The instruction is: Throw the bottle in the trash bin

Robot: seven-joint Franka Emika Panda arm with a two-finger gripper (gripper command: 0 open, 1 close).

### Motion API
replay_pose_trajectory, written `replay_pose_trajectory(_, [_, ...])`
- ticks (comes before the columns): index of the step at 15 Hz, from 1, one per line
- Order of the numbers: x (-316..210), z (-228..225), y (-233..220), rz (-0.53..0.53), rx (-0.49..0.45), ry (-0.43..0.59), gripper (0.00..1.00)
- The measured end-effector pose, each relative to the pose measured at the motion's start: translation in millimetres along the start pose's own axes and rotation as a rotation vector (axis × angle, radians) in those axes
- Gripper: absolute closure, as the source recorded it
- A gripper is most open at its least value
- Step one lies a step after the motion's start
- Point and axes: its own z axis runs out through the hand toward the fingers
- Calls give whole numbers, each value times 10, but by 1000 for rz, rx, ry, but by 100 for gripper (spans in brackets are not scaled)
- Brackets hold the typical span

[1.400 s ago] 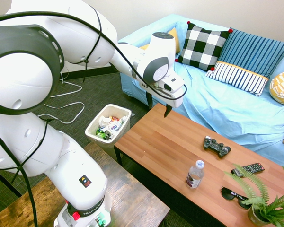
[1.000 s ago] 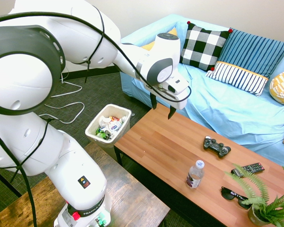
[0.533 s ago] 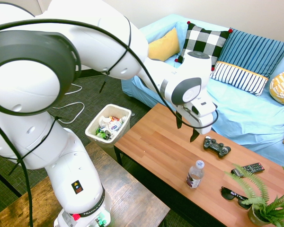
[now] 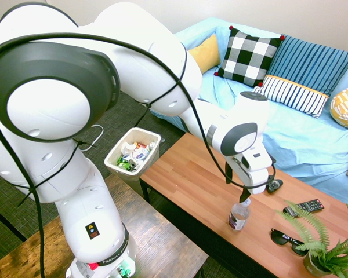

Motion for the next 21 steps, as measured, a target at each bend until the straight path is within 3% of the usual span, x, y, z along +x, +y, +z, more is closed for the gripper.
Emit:
replay_pose_trajectory(9, [274,598,-137,73,-32,-15,0])
replay_pose_trajectory(10, [271,631,-149,74,-34,-17,100])
replay_pose_trajectory(21, [326,718,-226,87,-14,-20,100])
